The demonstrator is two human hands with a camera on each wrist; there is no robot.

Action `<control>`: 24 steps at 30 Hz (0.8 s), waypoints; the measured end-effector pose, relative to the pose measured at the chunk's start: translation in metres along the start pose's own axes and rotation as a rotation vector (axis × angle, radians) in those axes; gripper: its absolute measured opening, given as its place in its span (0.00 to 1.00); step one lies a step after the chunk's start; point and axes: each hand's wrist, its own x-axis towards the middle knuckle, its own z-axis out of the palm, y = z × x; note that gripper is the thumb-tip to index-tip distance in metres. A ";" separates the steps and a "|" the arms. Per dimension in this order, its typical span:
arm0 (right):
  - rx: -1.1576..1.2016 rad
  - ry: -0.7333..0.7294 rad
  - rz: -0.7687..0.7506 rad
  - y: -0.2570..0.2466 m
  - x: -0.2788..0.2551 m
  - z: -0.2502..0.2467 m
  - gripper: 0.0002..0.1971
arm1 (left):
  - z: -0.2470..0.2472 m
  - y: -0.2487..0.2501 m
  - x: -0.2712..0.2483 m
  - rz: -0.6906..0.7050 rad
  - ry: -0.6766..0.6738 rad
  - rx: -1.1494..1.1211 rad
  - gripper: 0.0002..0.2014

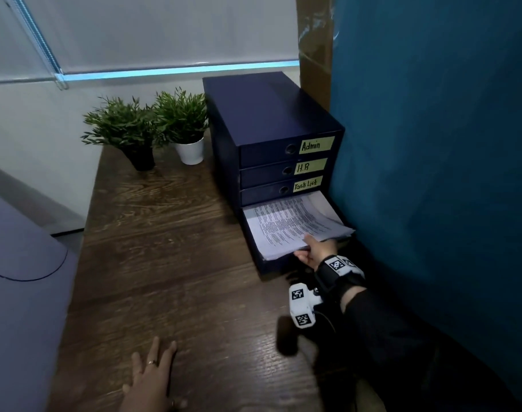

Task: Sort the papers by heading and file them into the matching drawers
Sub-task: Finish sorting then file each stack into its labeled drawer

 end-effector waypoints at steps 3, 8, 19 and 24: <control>0.092 -0.040 -0.006 0.006 -0.003 0.001 0.08 | 0.002 0.000 0.002 -0.009 0.008 -0.022 0.53; 0.001 -0.048 -0.048 0.016 -0.003 0.005 0.12 | 0.003 0.002 0.000 -0.012 0.025 -0.049 0.52; 0.007 -0.099 0.063 0.046 0.002 0.007 0.27 | 0.003 -0.003 0.002 -0.019 0.023 -0.086 0.54; 0.131 -0.076 0.115 0.030 0.019 0.035 0.25 | 0.001 -0.002 0.001 -0.031 -0.012 -0.072 0.53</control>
